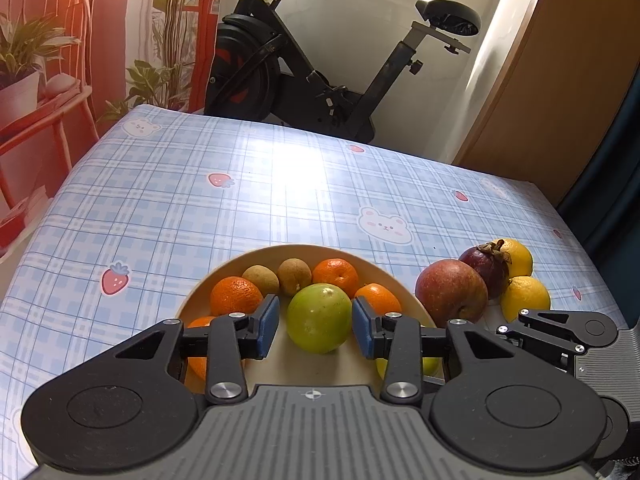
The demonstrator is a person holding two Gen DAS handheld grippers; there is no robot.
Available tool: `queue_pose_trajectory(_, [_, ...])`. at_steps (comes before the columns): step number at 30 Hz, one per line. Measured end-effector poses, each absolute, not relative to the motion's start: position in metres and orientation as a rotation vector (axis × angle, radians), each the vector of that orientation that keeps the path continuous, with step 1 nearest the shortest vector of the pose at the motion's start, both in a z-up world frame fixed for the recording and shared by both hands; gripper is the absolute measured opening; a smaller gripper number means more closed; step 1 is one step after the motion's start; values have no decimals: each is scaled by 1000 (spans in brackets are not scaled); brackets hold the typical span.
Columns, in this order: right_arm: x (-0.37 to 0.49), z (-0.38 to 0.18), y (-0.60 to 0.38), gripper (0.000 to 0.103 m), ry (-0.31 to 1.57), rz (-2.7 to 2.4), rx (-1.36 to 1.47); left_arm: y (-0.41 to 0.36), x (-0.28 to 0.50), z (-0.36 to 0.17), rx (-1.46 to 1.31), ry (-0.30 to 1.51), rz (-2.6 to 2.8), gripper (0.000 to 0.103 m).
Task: Organize fruits
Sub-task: 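Lower both green apples onto the plate beside the tangerines, then open both tools and withdraw them from the plate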
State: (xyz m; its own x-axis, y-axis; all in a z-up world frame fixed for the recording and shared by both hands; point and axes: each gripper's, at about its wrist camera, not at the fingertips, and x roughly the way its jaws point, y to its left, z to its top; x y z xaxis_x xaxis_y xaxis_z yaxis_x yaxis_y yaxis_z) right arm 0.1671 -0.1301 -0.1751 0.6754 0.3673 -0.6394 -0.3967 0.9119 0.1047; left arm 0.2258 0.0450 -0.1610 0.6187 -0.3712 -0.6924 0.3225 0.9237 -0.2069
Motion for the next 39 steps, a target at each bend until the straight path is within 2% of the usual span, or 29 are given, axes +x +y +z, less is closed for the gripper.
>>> queue_pose_trajectory(12, [175, -175, -143, 40, 713, 419, 120, 50, 227, -164, -84, 804, -391, 42])
queue_pose_trajectory(25, [172, -172, -128, 43, 759, 391, 26, 48, 225, -164, -80, 804, -378, 42])
queue_pose_trajectory(39, [180, -176, -112, 43, 690, 379, 57, 48, 222, -163, -72, 799, -370, 42])
